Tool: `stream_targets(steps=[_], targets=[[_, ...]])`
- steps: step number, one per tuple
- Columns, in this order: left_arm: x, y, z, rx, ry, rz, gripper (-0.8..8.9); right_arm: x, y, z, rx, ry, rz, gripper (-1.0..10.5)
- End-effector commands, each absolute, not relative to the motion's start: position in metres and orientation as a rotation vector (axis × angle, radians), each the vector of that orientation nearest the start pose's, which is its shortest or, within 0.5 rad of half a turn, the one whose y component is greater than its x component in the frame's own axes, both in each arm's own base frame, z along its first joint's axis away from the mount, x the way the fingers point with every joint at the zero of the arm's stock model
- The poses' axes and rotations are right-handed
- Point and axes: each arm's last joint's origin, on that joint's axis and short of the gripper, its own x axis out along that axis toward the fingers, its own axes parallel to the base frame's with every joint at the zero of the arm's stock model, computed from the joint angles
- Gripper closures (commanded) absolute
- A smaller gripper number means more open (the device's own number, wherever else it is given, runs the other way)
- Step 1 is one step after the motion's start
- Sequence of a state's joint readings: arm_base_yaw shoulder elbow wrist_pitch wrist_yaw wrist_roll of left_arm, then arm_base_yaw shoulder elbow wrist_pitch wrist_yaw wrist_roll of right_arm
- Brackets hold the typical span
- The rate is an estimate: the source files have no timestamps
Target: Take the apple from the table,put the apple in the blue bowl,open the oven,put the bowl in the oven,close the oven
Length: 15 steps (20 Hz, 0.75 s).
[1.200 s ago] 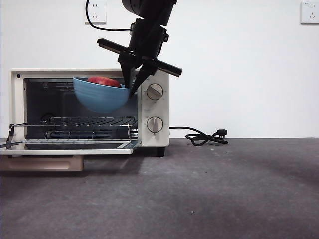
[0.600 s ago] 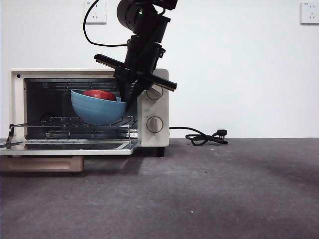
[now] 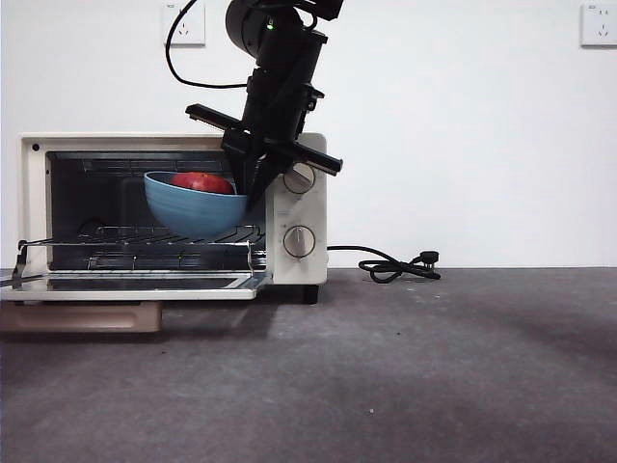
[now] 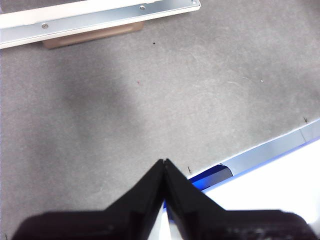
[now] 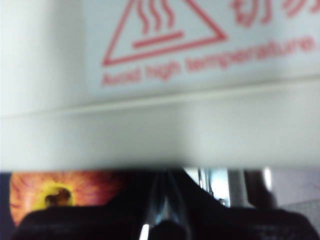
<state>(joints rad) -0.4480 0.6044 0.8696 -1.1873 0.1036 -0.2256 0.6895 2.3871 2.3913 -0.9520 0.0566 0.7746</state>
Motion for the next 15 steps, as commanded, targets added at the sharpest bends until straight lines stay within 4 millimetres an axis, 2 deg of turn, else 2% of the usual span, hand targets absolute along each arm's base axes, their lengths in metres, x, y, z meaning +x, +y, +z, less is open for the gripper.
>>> stream_targets(steps=[1, 3, 7, 15], targets=[[0.0731, -0.0387, 0.2966, -0.036, 0.970, -0.410, 8.18, 0.3990, 0.3300, 0.2598, 0.358, 1.048, 0.199, 9.4], [0.0731, -0.0387, 0.2966, -0.036, 0.971, -0.410, 8.18, 0.3990, 0.3300, 0.2598, 0.366, 1.050, 0.193, 9.3], [0.0731, -0.0387, 0.2965, -0.036, 0.971, -0.410, 8.19, 0.3988, 0.3301, 0.2598, 0.377, 1.052, 0.187, 7.9], [0.0727, -0.0385, 0.2962, -0.035, 0.976, -0.409, 8.18, 0.3973, 0.3284, 0.2624, 0.366, 1.051, 0.176, 7.9]])
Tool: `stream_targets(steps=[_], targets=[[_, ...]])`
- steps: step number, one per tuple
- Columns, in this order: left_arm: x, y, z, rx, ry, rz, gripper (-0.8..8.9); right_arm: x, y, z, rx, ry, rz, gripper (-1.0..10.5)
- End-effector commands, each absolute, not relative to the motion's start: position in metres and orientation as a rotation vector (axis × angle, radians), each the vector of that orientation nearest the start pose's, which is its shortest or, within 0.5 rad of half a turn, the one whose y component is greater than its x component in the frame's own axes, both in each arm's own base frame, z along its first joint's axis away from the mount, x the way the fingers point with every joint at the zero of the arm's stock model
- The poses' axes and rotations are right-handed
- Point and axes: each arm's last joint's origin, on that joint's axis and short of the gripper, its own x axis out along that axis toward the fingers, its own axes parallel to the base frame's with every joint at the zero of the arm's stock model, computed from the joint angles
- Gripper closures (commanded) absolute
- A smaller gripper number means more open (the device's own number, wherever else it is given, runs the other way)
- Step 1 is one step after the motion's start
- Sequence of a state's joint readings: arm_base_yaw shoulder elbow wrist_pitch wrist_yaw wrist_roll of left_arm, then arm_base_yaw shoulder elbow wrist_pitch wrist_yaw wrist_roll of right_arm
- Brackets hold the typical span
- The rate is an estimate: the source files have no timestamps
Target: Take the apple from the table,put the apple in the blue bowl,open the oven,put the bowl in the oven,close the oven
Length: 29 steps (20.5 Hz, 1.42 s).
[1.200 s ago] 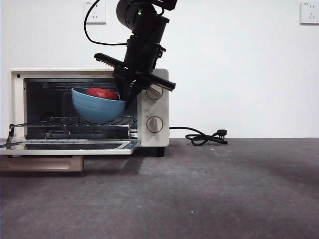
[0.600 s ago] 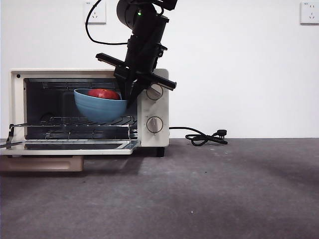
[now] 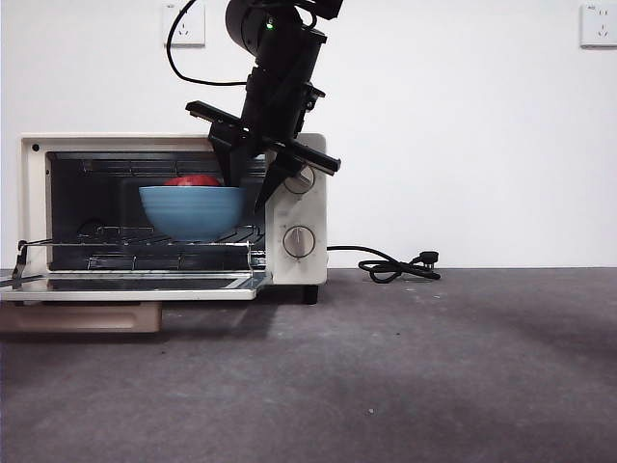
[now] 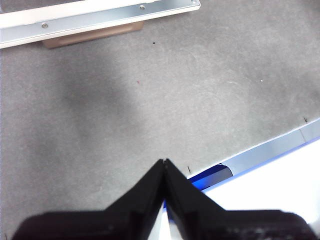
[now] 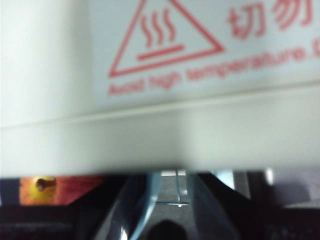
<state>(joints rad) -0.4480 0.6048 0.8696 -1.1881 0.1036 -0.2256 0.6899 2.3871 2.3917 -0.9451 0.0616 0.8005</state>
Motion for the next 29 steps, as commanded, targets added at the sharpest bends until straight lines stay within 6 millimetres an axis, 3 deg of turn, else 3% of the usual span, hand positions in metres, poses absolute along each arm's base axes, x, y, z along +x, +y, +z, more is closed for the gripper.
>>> stream_targets(steps=[1, 8, 17, 23, 29], targets=[[0.073, -0.039, 0.296, -0.035, 0.976, -0.409, 8.19, 0.397, 0.328, 0.264, 0.362, 1.048, 0.181, 7.9], [0.073, -0.038, 0.296, -0.017, 0.967, -0.374, 8.19, 0.386, 0.330, 0.283, 0.288, 0.984, 0.216, 7.9], [0.074, -0.035, 0.296, 0.024, 0.949, -0.307, 8.19, 0.366, 0.326, 0.321, 0.181, 0.885, 0.251, 7.9], [0.075, -0.035, 0.296, 0.034, 0.949, -0.290, 8.21, 0.343, 0.313, 0.357, 0.040, 0.826, 0.289, 7.9], [0.086, -0.039, 0.294, 0.055, 0.965, -0.284, 8.22, 0.316, 0.284, 0.398, -0.123, 0.774, 0.274, 7.9]])
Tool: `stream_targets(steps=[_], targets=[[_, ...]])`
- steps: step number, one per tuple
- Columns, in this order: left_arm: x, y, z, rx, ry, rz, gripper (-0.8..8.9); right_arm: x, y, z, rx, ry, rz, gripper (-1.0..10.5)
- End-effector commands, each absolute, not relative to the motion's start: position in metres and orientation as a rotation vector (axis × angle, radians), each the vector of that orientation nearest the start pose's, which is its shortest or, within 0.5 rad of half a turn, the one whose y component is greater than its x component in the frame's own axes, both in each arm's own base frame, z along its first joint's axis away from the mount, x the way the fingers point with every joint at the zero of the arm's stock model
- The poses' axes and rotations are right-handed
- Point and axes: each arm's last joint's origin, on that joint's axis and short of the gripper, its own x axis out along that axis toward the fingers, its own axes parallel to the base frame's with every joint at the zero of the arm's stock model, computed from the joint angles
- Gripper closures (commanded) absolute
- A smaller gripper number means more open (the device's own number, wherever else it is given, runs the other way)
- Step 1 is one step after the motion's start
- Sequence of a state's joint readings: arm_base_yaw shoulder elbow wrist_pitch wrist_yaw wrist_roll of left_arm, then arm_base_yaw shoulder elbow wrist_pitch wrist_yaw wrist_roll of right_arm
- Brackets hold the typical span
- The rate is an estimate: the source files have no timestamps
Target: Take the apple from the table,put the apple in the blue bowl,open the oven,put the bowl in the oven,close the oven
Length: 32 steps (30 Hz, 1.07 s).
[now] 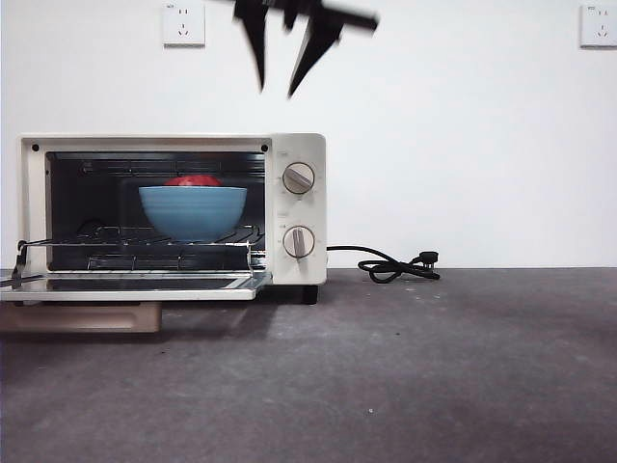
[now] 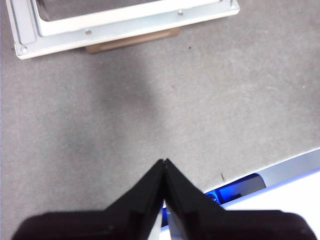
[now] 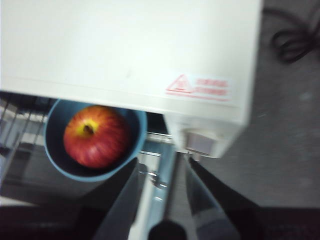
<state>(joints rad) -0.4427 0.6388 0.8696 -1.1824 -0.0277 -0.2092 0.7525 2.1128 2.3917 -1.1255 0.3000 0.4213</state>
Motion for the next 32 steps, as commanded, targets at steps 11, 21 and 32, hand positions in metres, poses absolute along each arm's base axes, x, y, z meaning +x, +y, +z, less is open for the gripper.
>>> stream_targets(steps=[11, 21, 32], targets=[[0.146, -0.043, 0.281, -0.008, 1.013, -0.295, 8.22, 0.255, 0.223, 0.466, -0.249, 0.704, 0.252, 9.2], [0.205, -0.004, 0.250, -0.248, 1.086, -0.221, 8.22, 0.191, 0.162, 0.524, -0.255, 0.529, 0.279, 9.5], [0.227, 0.062, 0.218, -0.531, 1.115, 0.001, 8.22, 0.111, 0.091, 0.541, -0.160, 0.443, 0.377, 9.5]])
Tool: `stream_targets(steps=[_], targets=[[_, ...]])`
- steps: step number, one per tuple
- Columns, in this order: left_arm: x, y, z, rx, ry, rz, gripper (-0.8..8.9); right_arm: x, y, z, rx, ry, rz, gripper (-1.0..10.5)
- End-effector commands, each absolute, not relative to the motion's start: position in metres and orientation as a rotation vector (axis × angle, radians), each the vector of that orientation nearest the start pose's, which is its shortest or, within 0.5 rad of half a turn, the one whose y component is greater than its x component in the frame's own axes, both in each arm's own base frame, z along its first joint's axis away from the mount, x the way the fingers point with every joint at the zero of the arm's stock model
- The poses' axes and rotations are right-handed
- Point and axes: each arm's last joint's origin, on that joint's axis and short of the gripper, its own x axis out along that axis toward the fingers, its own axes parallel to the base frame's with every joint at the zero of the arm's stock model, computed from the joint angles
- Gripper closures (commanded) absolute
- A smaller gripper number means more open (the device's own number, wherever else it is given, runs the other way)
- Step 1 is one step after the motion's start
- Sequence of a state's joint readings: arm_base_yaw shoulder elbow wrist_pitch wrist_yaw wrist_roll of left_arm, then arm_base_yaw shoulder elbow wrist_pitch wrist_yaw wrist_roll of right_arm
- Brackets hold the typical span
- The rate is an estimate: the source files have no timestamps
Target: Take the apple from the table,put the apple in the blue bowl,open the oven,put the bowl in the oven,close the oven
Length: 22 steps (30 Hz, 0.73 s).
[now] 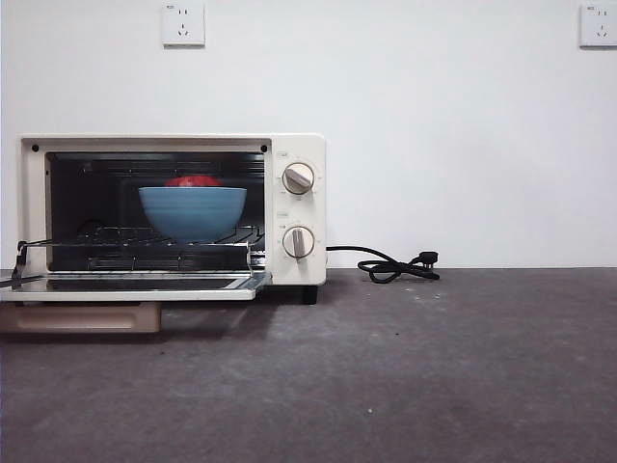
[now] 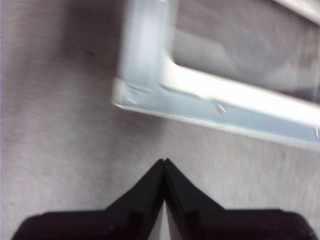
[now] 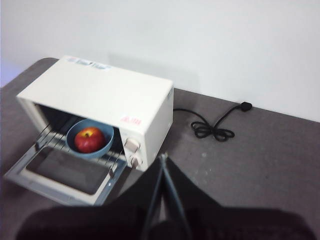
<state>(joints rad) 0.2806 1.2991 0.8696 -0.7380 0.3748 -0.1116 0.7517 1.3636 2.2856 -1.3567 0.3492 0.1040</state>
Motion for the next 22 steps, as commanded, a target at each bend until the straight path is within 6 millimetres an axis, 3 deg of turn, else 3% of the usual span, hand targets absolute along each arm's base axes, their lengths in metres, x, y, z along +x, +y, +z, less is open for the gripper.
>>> stream_targets(steps=[1, 7, 12, 22], targets=[[0.227, 0.066, 0.216, -0.544, 1.116, 0.017, 8.22, 0.106, 0.086, 0.536, -0.162, 0.453, 0.376, 9.5], [0.226, 0.087, 0.204, -0.615, 1.141, 0.084, 8.22, 0.075, 0.059, 0.492, -0.155, 0.551, 0.390, 9.5], [0.235, 0.097, 0.188, -0.719, 1.142, 0.021, 8.22, 0.055, 0.040, 0.452, -0.144, 0.605, 0.384, 9.5], [0.251, 0.105, 0.155, -0.784, 1.177, -0.036, 8.22, 0.024, 0.011, 0.414, -0.020, 0.574, 0.368, 9.5]])
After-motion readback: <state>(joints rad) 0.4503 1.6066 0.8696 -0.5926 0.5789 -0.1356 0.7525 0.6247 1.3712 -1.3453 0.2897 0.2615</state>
